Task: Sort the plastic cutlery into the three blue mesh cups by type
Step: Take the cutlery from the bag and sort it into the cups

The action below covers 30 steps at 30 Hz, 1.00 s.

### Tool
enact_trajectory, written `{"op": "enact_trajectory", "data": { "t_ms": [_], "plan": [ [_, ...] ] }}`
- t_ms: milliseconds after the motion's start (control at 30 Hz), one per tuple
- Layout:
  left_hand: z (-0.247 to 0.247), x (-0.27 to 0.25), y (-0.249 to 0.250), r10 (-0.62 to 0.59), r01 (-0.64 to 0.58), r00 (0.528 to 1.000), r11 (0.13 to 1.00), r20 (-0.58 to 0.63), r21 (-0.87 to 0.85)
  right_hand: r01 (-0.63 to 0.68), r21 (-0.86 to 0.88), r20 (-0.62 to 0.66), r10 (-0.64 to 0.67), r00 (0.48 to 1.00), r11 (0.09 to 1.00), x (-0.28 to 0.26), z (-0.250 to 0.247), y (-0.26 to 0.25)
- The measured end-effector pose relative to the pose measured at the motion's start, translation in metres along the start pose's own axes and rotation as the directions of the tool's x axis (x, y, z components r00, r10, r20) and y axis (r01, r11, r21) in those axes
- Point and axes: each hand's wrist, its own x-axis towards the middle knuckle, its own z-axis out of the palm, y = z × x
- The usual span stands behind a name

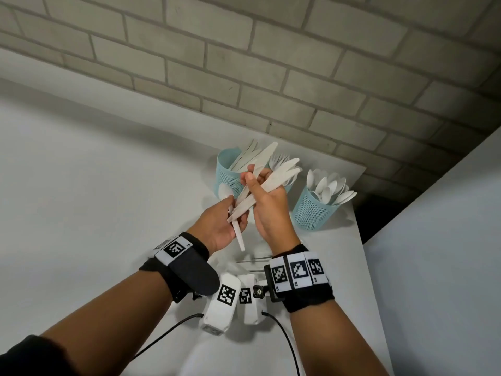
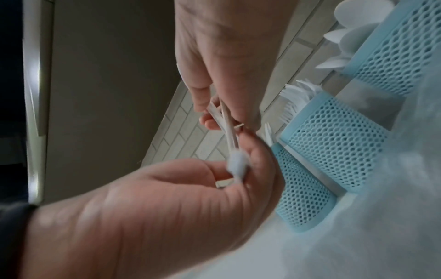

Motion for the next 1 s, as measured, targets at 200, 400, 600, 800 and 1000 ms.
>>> {"op": "enact_trajectory", "data": {
  "t_ms": [200, 400, 600, 800, 1000],
  "plan": [
    [-0.006, 0.005, 0.013, 0.204, -0.191, 0.978, 0.962, -0.046, 0.196, 0.016, -0.525, -0.035, -0.040, 0.999, 0.851, 0.023, -0.002, -0.015],
    [0.000, 0.009, 0.029, 0.339, -0.306, 0.939, 0.897, -0.051, 0.320, 0.044, -0.444, -0.236, -0.164, 0.958, 0.895, 0.064, -0.002, -0.042],
    [-0.004, 0.016, 0.040, 0.390, -0.346, 0.921, 0.840, -0.020, 0.417, 0.091, -0.572, -0.263, -0.288, 0.921, 0.815, 0.097, 0.002, -0.026],
    [-0.009, 0.017, 0.047, 0.339, -0.299, 0.940, 0.868, -0.035, 0.396, 0.123, -0.744, -0.086, -0.276, 0.957, 0.657, 0.112, 0.008, -0.006],
    [-0.011, 0.020, 0.046, 0.380, -0.343, 0.925, 0.850, -0.014, 0.400, 0.215, -0.918, 0.126, -0.269, 0.955, 0.334, 0.116, 0.008, 0.007]
  ]
}}
